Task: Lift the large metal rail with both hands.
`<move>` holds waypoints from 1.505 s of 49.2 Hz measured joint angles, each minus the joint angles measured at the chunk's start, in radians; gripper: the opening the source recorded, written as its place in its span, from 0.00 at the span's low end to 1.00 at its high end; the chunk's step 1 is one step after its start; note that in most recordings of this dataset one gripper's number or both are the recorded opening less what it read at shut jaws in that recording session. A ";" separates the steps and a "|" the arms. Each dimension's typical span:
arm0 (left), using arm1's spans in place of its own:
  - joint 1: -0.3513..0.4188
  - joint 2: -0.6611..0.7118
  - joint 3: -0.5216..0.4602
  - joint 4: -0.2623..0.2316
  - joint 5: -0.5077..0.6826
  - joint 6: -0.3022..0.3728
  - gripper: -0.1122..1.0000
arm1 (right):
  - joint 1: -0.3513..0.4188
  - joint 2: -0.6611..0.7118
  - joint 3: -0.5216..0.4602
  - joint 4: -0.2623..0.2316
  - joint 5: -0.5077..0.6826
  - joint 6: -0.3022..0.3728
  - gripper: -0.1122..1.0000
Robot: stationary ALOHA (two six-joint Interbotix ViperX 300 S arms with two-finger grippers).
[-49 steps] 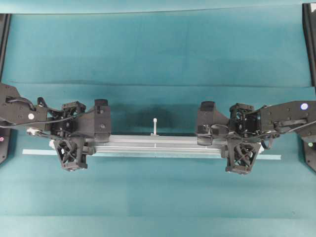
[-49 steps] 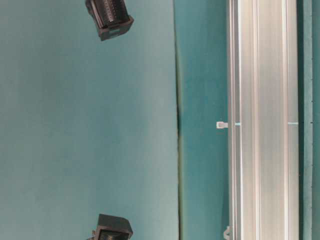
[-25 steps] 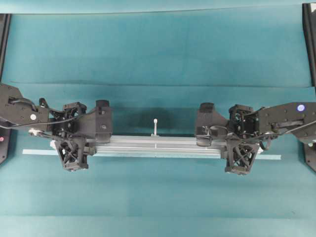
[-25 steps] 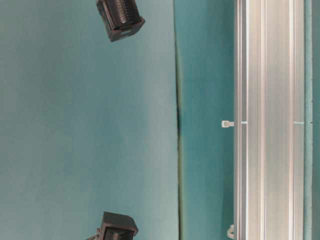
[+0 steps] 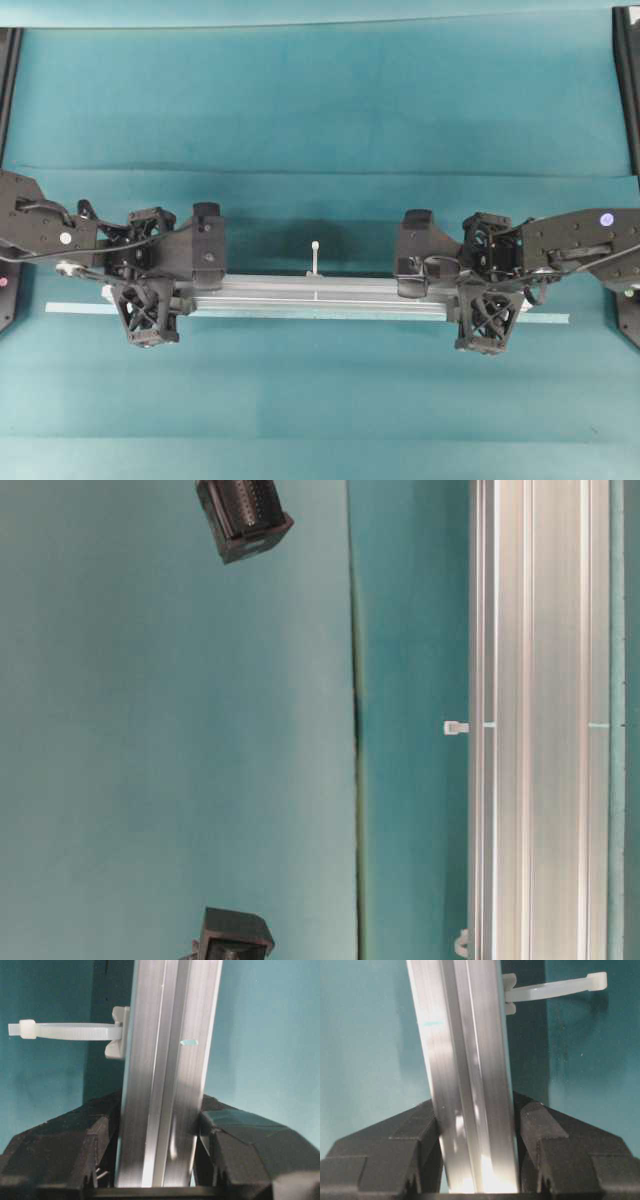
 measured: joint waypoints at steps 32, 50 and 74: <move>0.002 -0.002 0.020 0.000 -0.043 0.000 0.43 | -0.009 -0.002 0.009 -0.011 -0.028 0.000 0.44; 0.002 -0.002 0.023 0.000 -0.054 -0.002 0.43 | -0.012 -0.006 0.023 -0.005 -0.060 0.002 0.44; 0.014 0.011 0.031 -0.006 -0.064 -0.051 0.96 | -0.041 -0.002 0.031 0.002 -0.058 0.037 0.96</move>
